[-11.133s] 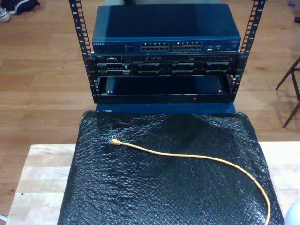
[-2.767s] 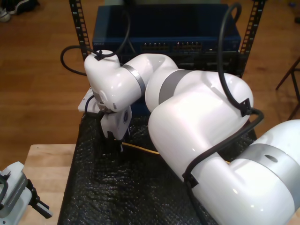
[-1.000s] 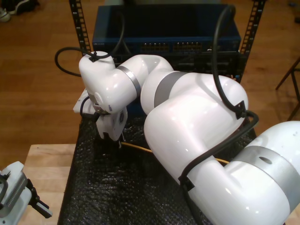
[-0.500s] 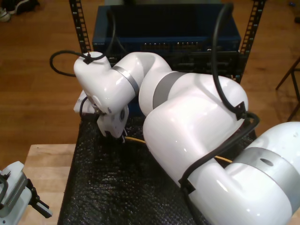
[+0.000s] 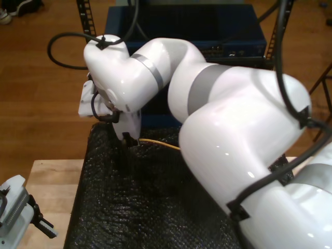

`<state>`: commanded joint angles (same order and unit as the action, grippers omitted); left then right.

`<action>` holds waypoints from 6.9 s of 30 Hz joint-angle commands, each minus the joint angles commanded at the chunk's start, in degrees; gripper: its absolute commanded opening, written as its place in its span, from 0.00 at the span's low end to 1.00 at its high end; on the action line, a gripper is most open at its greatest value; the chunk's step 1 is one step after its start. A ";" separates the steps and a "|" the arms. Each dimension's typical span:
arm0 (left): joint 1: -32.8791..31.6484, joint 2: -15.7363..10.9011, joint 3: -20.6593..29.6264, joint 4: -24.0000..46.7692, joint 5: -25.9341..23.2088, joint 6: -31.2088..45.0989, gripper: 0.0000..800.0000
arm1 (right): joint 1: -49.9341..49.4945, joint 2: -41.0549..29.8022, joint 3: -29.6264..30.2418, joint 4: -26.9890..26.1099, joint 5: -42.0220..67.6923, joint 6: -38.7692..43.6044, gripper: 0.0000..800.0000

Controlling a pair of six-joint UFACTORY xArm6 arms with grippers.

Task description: Grab the cable and plug it in

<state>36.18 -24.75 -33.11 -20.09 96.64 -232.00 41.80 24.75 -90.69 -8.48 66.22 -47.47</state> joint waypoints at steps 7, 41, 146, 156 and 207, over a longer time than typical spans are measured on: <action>-0.18 0.00 -0.70 -5.54 2.11 0.00 1.00 | -2.11 -9.58 8.70 9.58 -0.35 -9.85 0.01; -28.48 5.45 -5.80 -35.25 -5.89 -13.98 1.00 | -17.32 -43.43 30.51 24.35 2.81 -19.16 0.01; -35.60 6.59 -11.78 -44.66 -9.41 -14.68 0.41 | -20.66 -48.79 34.20 33.05 5.89 -18.99 0.01; -34.37 6.51 -11.08 -44.75 -10.29 -16.53 0.23 | -20.66 -49.05 34.11 33.05 5.89 -18.99 0.01; -32.62 6.68 -11.52 -50.02 -6.51 -16.00 0.78 | -20.40 -48.97 34.81 33.14 5.89 -18.99 0.01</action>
<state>3.56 -18.07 -44.63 -70.11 90.13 -248.00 21.41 -24.22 -55.88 24.66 72.11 -66.46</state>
